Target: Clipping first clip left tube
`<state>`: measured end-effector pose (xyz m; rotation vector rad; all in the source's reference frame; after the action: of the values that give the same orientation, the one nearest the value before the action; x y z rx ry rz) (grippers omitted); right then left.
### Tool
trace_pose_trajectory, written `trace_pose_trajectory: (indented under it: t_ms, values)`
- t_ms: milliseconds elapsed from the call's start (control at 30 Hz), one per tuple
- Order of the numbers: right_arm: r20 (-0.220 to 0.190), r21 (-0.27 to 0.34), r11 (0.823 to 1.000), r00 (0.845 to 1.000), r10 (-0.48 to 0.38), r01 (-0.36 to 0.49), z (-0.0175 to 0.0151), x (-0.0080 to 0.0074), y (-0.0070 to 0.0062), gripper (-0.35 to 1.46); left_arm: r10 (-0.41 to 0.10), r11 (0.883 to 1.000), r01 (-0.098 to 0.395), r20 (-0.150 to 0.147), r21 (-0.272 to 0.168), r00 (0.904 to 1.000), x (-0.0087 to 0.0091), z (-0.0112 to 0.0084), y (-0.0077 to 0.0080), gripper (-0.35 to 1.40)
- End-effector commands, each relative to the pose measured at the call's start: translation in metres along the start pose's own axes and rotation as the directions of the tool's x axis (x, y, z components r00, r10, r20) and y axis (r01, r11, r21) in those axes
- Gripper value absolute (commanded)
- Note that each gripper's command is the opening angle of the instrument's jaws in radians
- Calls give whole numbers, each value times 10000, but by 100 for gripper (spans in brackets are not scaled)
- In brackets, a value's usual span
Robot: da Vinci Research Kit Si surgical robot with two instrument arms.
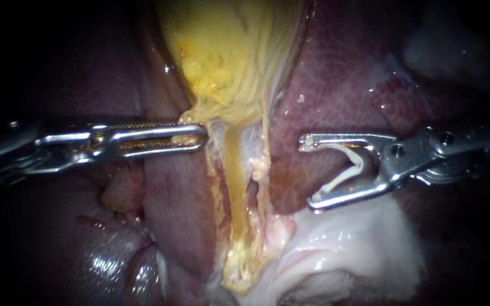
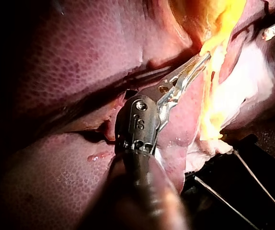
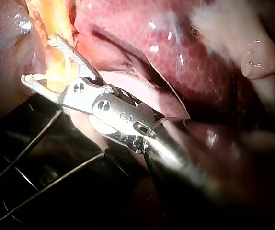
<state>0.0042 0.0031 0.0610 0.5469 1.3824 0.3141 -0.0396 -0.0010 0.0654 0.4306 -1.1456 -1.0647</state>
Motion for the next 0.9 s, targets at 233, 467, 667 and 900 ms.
trace_pose_trajectory:
  t_ms: [233, 467, 667, 900]
  values:
    - [5, -18, 10000, 10000, 84, -84, 2, -4, 0, 60, -35, 10000, 37, 518, -39, 9986, -35, -36, -6, -35]
    - [-14, -43, 9999, 9999, 168, -168, 9, -9, 0, 60, -71, 9997, 87, 635, -248, 9980, -35, -49, -17, -35]
    - [88, -66, 9997, 9997, 241, -240, 27, -21, -4, 60, -53, 9998, 66, 625, -201, 9980, -31, -50, -18, -35]
    - [404, -58, 9978, 9970, 659, -657, 63, -60, -2, 60, -52, 9998, 65, 627, -213, 9980, -30, -54, -20, -35]
